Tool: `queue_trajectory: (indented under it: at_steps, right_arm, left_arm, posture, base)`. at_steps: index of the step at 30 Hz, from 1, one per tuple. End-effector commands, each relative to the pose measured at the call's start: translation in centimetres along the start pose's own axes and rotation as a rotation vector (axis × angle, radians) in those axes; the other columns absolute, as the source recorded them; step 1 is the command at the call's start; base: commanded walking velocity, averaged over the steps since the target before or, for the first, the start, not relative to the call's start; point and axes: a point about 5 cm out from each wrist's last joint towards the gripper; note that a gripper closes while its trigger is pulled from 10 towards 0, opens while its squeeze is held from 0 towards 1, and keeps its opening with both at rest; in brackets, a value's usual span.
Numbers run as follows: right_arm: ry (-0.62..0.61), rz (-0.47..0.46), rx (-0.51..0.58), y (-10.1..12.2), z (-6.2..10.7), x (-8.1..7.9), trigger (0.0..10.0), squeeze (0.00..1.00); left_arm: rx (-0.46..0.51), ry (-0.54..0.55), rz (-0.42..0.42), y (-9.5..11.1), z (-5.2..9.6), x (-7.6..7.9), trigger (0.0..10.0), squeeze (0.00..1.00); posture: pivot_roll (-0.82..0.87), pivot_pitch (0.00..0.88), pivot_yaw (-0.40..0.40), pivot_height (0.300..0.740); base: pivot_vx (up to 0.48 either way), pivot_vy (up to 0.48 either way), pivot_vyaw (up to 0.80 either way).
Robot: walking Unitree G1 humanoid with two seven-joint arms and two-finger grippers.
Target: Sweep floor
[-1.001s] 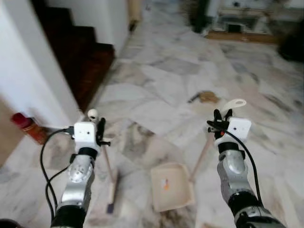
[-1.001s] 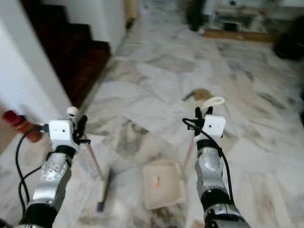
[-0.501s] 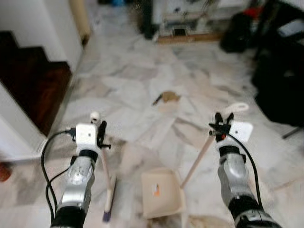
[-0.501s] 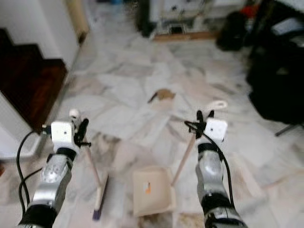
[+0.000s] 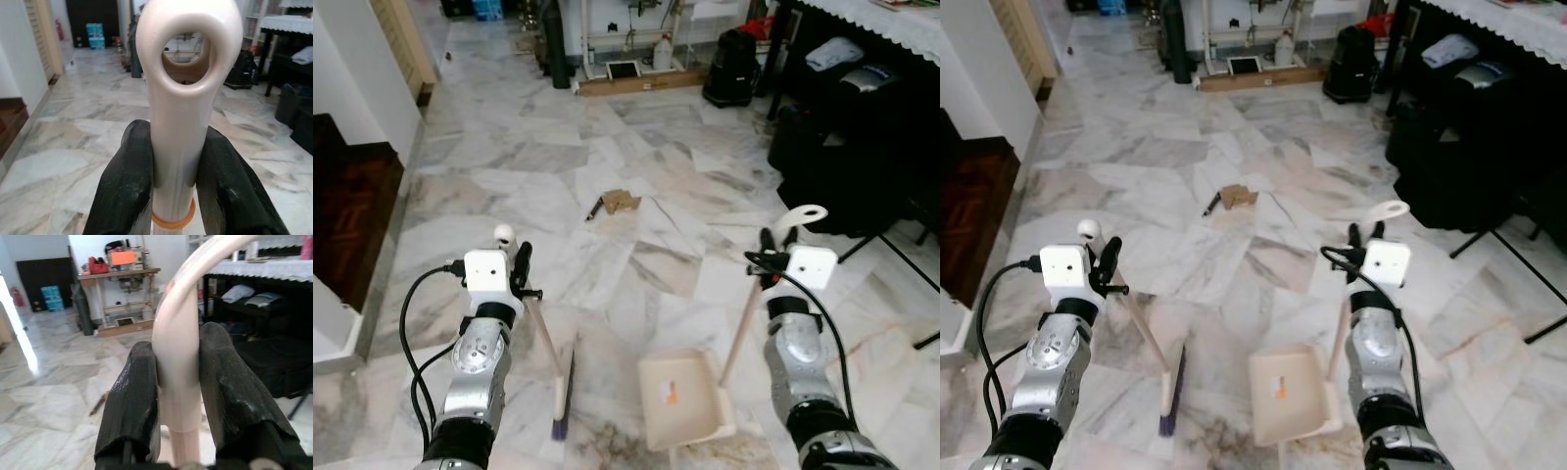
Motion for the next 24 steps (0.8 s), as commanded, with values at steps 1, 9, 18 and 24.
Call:
queue_trajectory:
  at_steps: [1, 9, 18, 24]
  right_arm:
    - [-0.009, -0.008, 0.044, 1.03, -0.56, -0.06, 10.0, 0.0]
    - [-0.011, -0.023, 0.031, 0.74, -0.43, -0.01, 10.0, 0.0]
    - [-0.008, -0.028, 0.023, 0.64, -0.35, -0.24, 10.0, 0.0]
    - [-0.006, -0.02, 0.016, 0.54, -0.32, -0.3, 10.0, 0.0]
  left_arm:
    - [0.017, 0.015, 0.031, 0.37, -0.41, 0.08, 10.0, 0.0]
    - [0.014, 0.003, 0.018, 0.37, -0.54, 0.38, 10.0, 0.0]
    - [0.014, 0.004, 0.025, 0.43, -0.59, 0.44, 10.0, 0.0]
    - [0.013, 0.008, 0.023, 0.43, -0.55, 0.28, 10.0, 0.0]
  posture:
    - [0.0, 0.0, 0.029, 0.74]
    - [0.01, 0.0, 0.024, 0.74]
    - [0.01, 0.0, 0.031, 0.74]
    - [0.01, 0.0, 0.032, 0.74]
  base:
    - [0.0, 0.0, 0.0]
    - [0.0, 0.0, 0.0]
    - [0.267, 0.0, 0.0]
    - [0.368, 0.0, 0.0]
Point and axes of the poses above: a point about 5 cm out from each wrist's last joint towards the gripper, its own z axis pointing back from the gripper into the wrist, its own y axis along the axis of the wrist's last joint, x = y × z, and after that the axes turned 4 degrees about z, right-handed
